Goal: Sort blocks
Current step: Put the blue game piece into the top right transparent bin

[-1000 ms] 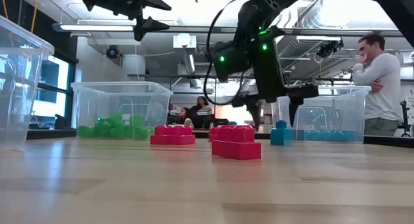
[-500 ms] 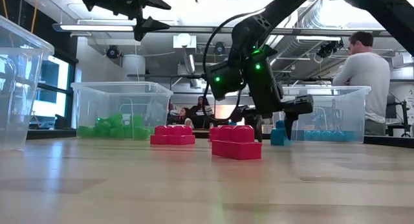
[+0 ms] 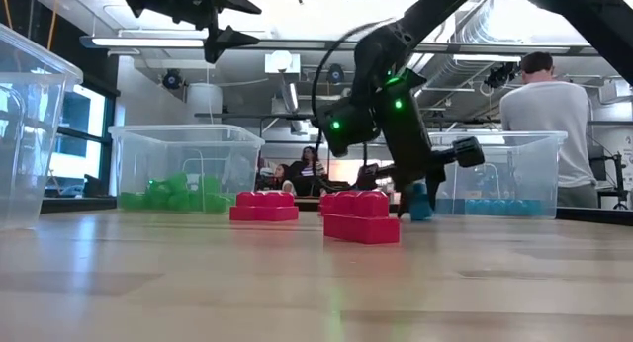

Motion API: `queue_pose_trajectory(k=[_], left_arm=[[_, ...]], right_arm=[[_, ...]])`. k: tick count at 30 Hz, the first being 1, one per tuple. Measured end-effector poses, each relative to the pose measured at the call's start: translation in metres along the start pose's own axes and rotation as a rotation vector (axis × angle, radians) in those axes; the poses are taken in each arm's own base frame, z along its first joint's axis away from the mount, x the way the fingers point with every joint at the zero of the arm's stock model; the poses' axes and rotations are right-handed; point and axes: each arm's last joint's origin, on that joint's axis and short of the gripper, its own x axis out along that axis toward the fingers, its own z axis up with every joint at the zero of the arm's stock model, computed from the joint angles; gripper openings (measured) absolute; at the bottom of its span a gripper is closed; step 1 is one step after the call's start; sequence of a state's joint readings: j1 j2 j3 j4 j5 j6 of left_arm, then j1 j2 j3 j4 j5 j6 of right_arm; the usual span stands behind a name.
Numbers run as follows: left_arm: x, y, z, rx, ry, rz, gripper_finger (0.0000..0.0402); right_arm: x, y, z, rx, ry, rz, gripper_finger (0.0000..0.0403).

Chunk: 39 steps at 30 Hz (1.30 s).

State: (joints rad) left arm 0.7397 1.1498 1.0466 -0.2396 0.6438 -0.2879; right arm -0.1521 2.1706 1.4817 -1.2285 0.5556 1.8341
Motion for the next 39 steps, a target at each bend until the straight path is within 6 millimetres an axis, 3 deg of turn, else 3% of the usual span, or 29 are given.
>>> queue_pose_trajectory(k=[6, 9, 12, 16, 20, 27, 32, 39], left_arm=[[-0.005, -0.002, 0.007, -0.031, -0.031, -0.112, 0.0252], [-0.006, -0.001, 0.009, -0.020, -0.049, -0.112, 0.0252], [-0.008, 0.001, 0.012, -0.010, -0.070, -0.108, 0.0252], [-0.008, 0.001, 0.013, -0.014, -0.082, -0.110, 0.0252], [-0.008, 0.001, 0.014, -0.042, -0.087, -0.108, 0.0252], [-0.003, -0.003, 0.012, -0.130, -0.076, -0.107, 0.0252], [0.001, -0.008, 0.010, -0.168, -0.059, -0.128, 0.0252], [0.005, -0.013, 0.009, -0.149, -0.070, -0.099, 0.0252]], right_arm=[[-0.059, -0.023, -0.009, -0.158, -0.032, 0.194, 0.0009], [-0.098, -0.045, -0.007, -0.203, -0.084, 0.356, 0.0005], [-0.129, -0.071, 0.014, -0.192, -0.112, 0.465, 0.0005], [-0.144, -0.095, 0.070, -0.121, -0.232, 0.527, 0.0003], [-0.133, -0.106, 0.128, -0.109, -0.262, 0.472, 0.0003], [-0.073, -0.107, 0.204, -0.150, -0.161, 0.265, 0.0003], [-0.047, -0.114, 0.232, -0.245, -0.080, 0.217, 0.0024], [-0.039, -0.118, 0.240, -0.453, -0.010, 0.246, 0.0095]])
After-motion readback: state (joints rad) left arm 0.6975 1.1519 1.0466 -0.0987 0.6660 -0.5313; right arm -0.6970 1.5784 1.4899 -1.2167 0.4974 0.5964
